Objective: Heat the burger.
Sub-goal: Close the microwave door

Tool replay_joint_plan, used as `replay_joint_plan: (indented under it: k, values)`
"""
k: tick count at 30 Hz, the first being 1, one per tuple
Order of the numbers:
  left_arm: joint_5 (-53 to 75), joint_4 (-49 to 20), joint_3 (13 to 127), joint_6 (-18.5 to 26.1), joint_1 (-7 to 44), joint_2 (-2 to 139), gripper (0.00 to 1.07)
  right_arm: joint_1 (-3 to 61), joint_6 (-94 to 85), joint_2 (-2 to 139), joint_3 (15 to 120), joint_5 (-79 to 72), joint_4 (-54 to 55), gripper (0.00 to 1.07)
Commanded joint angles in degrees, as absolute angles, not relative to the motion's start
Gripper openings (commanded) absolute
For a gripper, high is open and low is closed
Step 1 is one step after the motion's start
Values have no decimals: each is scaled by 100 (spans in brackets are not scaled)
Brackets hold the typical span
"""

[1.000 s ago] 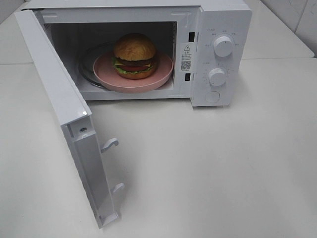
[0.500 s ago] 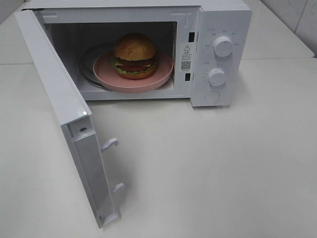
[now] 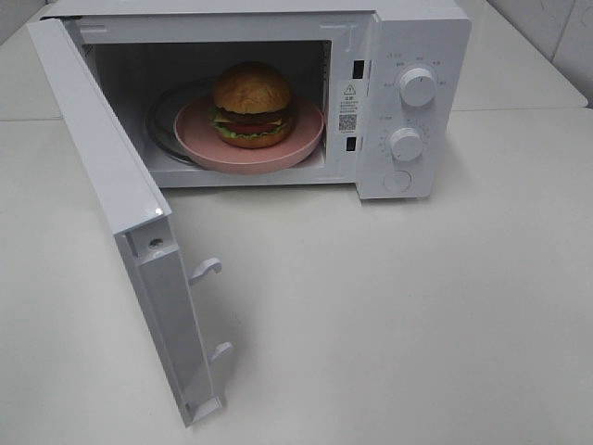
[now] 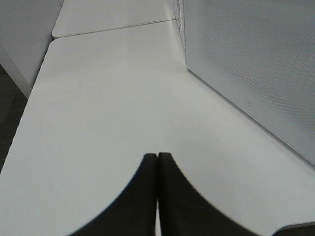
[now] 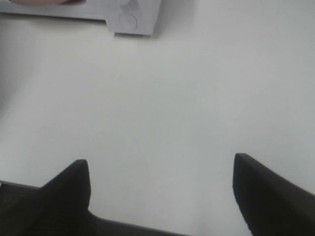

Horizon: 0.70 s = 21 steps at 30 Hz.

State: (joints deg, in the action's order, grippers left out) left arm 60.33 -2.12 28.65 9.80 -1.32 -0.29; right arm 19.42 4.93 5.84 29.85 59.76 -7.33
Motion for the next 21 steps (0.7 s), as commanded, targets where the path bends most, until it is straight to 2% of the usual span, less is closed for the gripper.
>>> replay_joint_plan:
  k: [1, 5, 9, 18, 21]
  values:
    - [5964, -252, 2853, 968, -138, -160, 0, 1914, 258, 384, 2916, 5833, -590, 75]
    - [5964, -252, 2853, 968, -138, -160, 0, 1914, -246, -183, 2893, 5781, -138, 75]
    - [5964, -258, 2853, 968, -138, -143, 0, 1919, -556, -178, 2893, 5781, 103, 73]
    - [5964, -321, 2853, 968, -138, -143, 0, 1919, -630, -178, 2893, 5770, 155, 73]
    - [5821, -584, 2945, 968, -138, -143, 0, 1919, -613, -178, 2893, 5770, 155, 73]
